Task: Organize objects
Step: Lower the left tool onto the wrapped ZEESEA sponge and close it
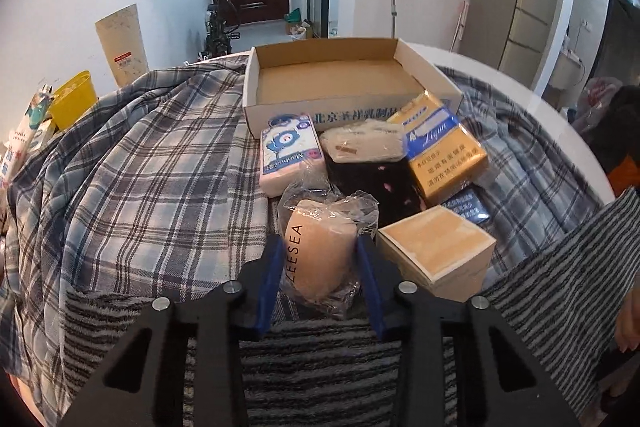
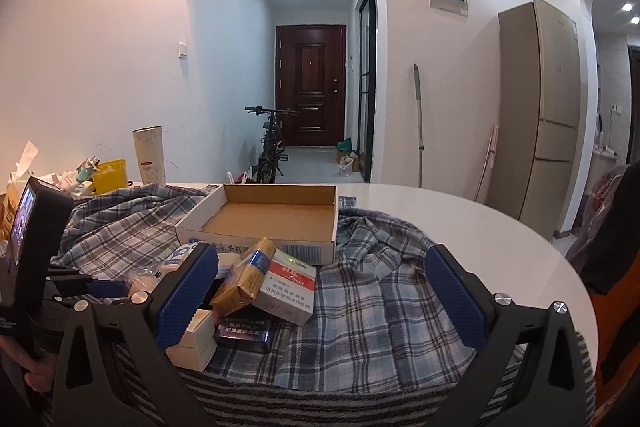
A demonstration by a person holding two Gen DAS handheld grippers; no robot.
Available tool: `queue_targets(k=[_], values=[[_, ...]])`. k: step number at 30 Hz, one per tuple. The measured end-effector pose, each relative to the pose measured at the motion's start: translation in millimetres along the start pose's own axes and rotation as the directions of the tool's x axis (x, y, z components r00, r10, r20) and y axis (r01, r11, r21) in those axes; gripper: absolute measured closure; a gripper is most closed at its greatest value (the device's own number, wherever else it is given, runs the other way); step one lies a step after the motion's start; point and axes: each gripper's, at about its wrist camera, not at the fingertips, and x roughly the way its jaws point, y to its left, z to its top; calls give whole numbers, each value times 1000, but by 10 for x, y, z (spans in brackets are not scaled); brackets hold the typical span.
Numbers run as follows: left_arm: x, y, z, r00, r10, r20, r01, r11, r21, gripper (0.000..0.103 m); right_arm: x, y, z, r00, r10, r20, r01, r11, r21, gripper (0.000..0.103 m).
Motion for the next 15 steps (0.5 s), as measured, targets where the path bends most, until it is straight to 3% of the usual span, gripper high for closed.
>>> queue_targets(k=[4, 7, 10, 15], values=[[-170, 53, -13, 999, 0, 54, 2, 1000, -29, 67, -25, 41, -10, 1000, -18, 2, 18, 1000, -15, 0], [-384, 37, -46, 990, 36, 139, -34, 999, -17, 67, -69, 46, -7, 1000, -23, 20, 23, 1000, 8, 0], [-613, -6, -117, 961, 115, 253, -115, 993, -13, 67, -39, 47, 2, 1000, 10, -12, -10, 999, 38, 0], [-854, 25, -183, 924, 125, 361, -115, 992, -47, 67, -29, 63, -16, 999, 29, -41, -26, 996, 83, 1]])
